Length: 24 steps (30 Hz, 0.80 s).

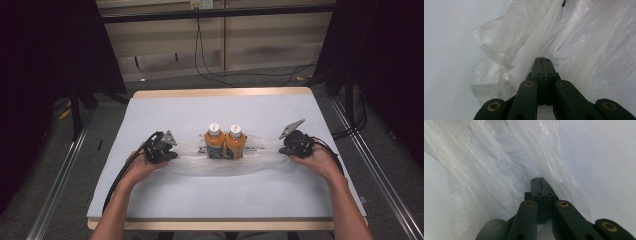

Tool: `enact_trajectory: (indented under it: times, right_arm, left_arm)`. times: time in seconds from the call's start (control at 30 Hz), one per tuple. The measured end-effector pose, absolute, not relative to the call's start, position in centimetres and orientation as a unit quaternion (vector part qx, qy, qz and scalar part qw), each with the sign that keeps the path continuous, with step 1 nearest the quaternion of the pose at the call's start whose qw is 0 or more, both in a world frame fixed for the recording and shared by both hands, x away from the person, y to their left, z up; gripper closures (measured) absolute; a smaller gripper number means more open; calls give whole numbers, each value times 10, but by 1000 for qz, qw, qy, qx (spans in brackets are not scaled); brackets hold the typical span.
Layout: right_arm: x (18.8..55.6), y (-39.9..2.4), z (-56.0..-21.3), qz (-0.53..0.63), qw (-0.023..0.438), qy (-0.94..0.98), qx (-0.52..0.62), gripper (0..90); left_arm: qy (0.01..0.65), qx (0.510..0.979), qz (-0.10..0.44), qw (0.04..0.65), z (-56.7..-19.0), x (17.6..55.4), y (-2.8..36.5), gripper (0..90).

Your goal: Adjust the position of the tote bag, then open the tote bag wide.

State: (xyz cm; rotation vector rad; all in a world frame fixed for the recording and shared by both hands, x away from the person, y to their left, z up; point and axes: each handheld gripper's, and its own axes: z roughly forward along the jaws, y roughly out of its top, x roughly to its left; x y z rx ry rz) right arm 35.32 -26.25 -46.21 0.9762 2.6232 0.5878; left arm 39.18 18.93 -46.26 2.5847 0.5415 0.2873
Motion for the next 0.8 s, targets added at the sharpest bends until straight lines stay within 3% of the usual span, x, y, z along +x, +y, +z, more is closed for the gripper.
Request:
enact_trajectory:
  times: [0.13, 0.37, 0.8]
  right_arm:
    - [352, -262, -462, 200, 145, 907, 341, 900]
    - [351, -260, -462, 199, 154, 908, 336, 900]
    - [348, -257, -452, 290, 128, 889, 331, 900]
  left_arm:
    - [195, 948, 117, 224, -461, 388, 188, 900]
    - [215, 942, 92, 240, -461, 391, 193, 900]
    - [202, 920, 54, 332, -448, 389, 195, 900]
